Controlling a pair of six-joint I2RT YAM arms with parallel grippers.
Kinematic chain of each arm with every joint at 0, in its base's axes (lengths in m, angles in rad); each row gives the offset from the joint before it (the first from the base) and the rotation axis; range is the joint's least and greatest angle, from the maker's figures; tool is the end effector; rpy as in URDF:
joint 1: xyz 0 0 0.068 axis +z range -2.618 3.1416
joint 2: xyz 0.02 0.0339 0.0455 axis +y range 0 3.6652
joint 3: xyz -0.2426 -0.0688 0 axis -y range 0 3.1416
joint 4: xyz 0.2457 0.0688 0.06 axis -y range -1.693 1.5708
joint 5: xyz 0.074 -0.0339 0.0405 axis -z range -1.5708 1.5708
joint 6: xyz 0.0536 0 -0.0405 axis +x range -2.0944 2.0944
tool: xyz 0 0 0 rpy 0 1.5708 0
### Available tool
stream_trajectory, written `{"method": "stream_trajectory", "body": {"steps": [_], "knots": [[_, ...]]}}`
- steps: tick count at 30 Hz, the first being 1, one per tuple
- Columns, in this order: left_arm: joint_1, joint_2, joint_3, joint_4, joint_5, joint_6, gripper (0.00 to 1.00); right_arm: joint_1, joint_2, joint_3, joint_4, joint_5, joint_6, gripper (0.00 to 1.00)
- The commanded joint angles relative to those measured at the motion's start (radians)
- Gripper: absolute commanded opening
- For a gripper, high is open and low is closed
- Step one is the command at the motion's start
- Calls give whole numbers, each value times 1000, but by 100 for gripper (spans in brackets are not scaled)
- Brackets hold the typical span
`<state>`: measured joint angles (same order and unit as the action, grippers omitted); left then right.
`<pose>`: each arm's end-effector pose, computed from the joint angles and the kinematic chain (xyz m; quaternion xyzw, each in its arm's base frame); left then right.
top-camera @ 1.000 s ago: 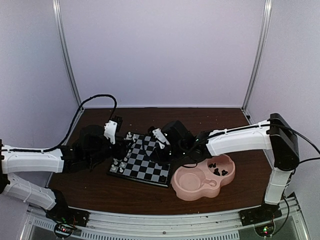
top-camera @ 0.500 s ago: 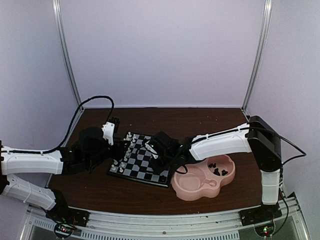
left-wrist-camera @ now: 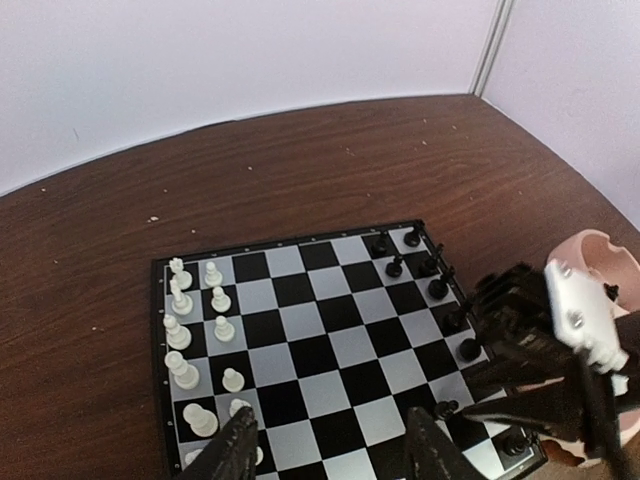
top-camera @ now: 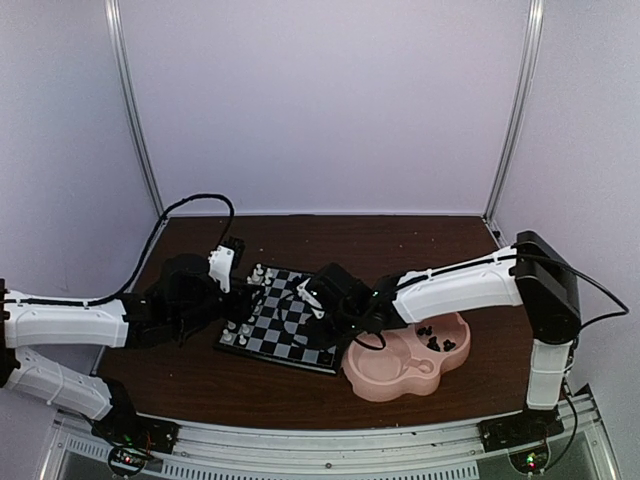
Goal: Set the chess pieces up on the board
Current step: Place the pawn on the chessboard.
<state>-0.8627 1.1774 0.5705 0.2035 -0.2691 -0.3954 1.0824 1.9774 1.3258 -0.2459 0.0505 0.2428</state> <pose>0.1920 -0.2024 0.1974 0.1195 0.8215 -0.2308 0.5075 0.2028 0.3760 0.1353 -0.3770 0.8650 0.1844 0.2750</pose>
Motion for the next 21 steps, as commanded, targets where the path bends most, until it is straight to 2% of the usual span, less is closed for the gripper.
{"method": "stream_trajectory", "body": {"steps": [1,5,9,13,16,21], "knots": [[1,41,64,-49,116,39,49,8,-174,-90,86,60,-14,24],[-8,124,142,-130,176,44,46,6,-318,-191,144,171,-21,26],[-71,228,234,-195,175,102,43,-9,-415,-285,205,269,-10,26],[-106,361,355,-320,170,106,40,-36,-470,-345,241,320,25,26],[-115,418,396,-360,167,98,35,-54,-497,-371,244,337,42,26],[-123,482,447,-410,182,87,34,-63,-534,-404,243,402,63,26]]}}
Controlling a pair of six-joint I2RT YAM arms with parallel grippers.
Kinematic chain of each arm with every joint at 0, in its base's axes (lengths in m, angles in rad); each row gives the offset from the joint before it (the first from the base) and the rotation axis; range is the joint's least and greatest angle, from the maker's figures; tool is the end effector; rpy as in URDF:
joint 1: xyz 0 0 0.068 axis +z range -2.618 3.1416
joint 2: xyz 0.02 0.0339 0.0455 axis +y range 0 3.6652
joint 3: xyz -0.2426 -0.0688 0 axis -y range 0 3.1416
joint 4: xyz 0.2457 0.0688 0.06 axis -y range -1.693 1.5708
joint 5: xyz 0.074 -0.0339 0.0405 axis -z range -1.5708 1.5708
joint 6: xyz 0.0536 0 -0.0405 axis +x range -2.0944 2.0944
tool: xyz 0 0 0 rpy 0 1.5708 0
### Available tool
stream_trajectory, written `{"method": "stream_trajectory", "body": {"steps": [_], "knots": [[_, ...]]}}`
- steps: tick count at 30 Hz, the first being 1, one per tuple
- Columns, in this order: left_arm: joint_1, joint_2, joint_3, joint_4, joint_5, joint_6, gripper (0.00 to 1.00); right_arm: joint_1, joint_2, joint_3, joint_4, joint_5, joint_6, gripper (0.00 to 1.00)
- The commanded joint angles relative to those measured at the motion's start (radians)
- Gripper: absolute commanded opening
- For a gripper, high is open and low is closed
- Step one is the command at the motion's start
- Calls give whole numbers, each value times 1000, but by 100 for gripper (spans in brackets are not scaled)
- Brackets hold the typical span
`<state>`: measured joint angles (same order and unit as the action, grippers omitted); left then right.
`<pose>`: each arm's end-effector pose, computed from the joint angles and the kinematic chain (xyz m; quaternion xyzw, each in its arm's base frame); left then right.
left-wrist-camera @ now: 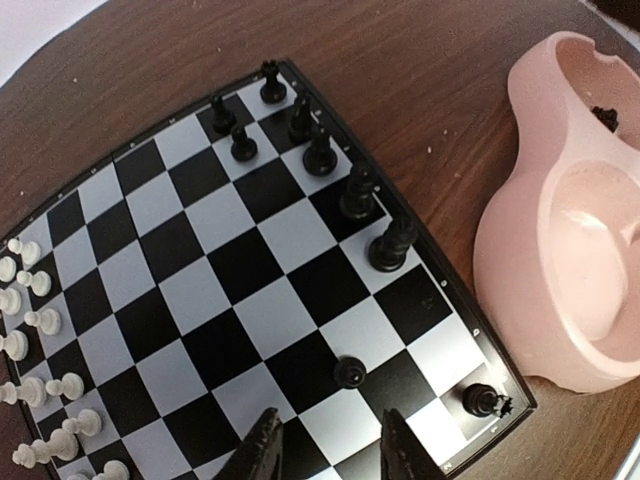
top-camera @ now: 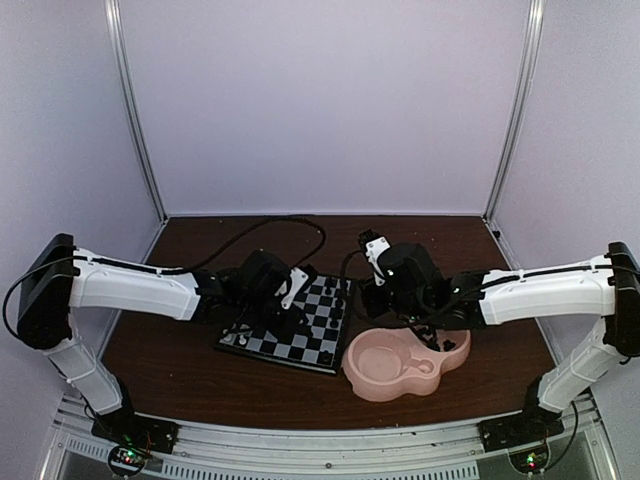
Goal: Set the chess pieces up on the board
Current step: Place the pawn on the chessboard, then pick up the rook from the chessboard.
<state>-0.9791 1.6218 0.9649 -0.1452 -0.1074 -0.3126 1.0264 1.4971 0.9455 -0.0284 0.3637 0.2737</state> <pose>0.2011 -0.2890 0.1618 0.2838 0.8814 -0.1856 0.3289 0.1958 0.2867 0.2098 -0.2381 0.8363 0.1563 0.4685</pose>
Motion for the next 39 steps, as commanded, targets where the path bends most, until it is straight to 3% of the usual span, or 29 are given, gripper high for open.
{"method": "stream_trajectory", "body": {"steps": [1,27,39], "knots": [[-7,50,63,-69,28,4,34,-10,-61,-30,27,100,39,27],[-13,206,182,-126,48,9,30,-31,-90,-60,64,96,60,27],[-13,223,196,-140,35,7,23,-32,-90,-57,62,86,59,27]]}}
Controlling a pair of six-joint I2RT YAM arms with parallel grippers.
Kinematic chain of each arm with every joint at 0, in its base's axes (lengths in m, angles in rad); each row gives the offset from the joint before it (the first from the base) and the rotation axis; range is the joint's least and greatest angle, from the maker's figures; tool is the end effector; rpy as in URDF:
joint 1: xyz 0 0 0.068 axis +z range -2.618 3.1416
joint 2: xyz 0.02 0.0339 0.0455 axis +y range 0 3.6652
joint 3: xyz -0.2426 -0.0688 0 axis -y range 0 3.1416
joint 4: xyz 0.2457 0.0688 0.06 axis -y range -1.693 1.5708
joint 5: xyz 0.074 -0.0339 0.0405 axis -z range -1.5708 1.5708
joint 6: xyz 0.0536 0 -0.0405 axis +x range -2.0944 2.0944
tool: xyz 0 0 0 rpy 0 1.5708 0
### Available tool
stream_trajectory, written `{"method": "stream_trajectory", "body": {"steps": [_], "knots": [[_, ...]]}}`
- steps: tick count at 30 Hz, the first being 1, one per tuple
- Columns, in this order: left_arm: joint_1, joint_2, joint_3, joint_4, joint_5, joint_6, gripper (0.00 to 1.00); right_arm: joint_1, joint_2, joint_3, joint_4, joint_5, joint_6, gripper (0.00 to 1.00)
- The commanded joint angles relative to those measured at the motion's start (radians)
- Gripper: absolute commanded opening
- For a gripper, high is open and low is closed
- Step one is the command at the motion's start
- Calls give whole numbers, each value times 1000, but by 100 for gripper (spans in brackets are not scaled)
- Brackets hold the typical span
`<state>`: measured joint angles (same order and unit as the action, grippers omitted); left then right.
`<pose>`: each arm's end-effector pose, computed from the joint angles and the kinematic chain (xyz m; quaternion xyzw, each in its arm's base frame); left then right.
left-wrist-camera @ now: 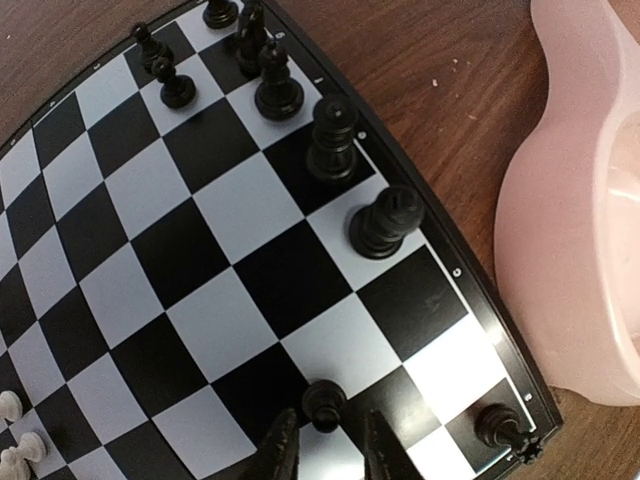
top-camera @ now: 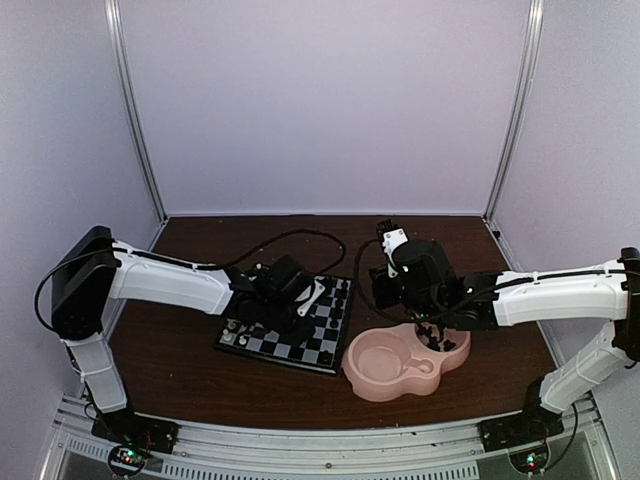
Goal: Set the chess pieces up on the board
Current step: Pick up the rook from the chessboard.
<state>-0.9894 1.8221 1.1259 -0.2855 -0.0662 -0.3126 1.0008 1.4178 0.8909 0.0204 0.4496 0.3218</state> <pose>0.2106 -0.3141 0.1310 0.3084 0.9054 -0.1506 0.2500 0.1990 0.2674 0.2223 -0.1731 0.8298 0.1522 0.5083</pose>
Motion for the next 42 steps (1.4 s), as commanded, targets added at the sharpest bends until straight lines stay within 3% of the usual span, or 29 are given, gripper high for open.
{"method": "stream_trajectory", "body": {"steps": [1,8,18,42], "knots": [[-3,23,36,0,-8,7,23,-8,-10,-3,13,0,10,27],[-3,32,44,-10,-8,7,20,-8,-9,-1,11,-4,11,27],[-3,33,49,-14,-12,6,5,-11,-10,-1,9,-4,11,27],[63,-2,114,-19,-61,-28,0,-16,-50,-30,26,18,16,27]]}}
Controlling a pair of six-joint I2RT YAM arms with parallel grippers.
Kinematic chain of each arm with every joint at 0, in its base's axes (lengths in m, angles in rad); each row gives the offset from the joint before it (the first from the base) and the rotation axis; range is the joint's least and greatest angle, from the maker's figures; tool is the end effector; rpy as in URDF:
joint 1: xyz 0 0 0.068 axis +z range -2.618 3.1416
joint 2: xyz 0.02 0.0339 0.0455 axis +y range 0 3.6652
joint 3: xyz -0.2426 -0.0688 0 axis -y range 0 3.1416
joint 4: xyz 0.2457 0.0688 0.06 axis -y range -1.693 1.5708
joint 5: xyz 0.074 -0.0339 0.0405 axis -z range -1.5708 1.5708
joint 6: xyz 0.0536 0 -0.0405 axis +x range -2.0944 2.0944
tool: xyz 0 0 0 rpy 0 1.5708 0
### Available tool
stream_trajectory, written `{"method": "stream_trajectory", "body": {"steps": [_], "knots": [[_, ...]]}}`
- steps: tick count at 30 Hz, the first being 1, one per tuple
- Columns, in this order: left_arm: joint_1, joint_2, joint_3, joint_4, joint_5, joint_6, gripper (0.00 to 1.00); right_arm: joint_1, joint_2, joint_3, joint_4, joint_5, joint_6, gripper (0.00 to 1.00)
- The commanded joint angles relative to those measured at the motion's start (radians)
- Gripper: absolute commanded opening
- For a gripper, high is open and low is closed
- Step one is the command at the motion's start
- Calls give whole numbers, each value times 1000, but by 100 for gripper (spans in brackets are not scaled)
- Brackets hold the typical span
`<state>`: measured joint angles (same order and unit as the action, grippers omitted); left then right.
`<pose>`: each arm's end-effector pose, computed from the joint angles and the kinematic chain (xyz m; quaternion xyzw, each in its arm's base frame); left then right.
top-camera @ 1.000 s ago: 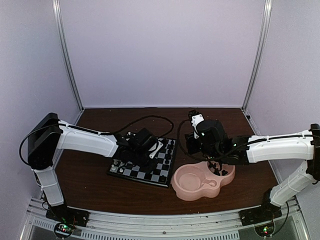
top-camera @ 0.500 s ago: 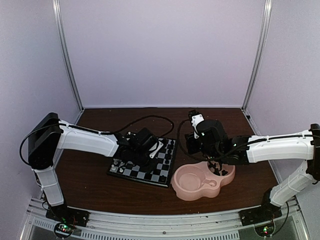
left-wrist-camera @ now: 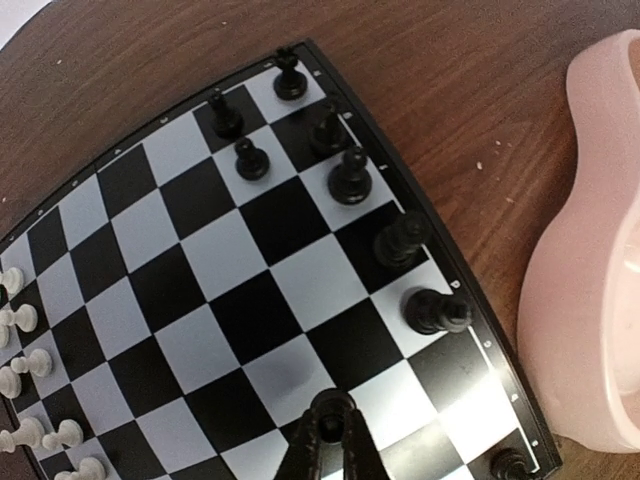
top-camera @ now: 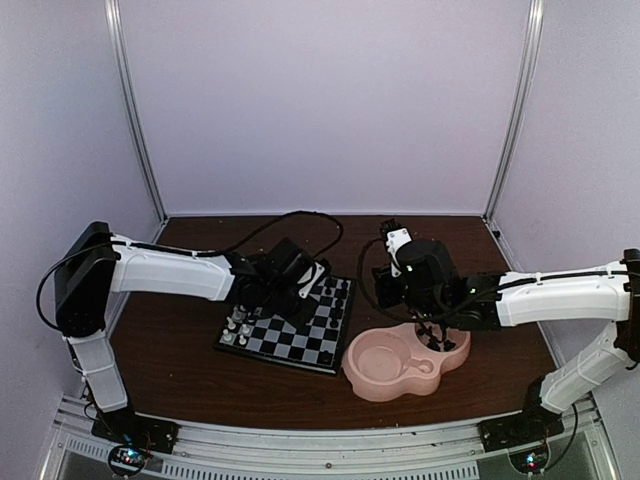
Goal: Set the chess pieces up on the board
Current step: Pick up the rook from the chessboard, then place the pawn on c7.
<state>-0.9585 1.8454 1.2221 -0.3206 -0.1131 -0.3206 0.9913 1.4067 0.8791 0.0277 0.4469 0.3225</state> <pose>0.2320 -0.3197 0.1492 0.2813 0.9073 -0.1406 0.2791 0.2002 0.2636 0.2223 -0.1684 0.8293 0.1529 0.5104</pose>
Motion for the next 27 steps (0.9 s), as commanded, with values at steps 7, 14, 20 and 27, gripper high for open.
{"method": "stream_trajectory", "body": {"steps": [7,14,20,27], "knots": [[69,27,96,5,3,-28,0,-8,-44,-25,20,24,16,27],[75,93,203,-10,-22,-13,0,-12,-47,-35,27,22,25,27],[75,146,255,-28,-40,1,0,-13,-43,-35,31,17,27,27],[75,194,291,-45,-22,6,0,-14,-48,-37,31,16,26,28]]}}
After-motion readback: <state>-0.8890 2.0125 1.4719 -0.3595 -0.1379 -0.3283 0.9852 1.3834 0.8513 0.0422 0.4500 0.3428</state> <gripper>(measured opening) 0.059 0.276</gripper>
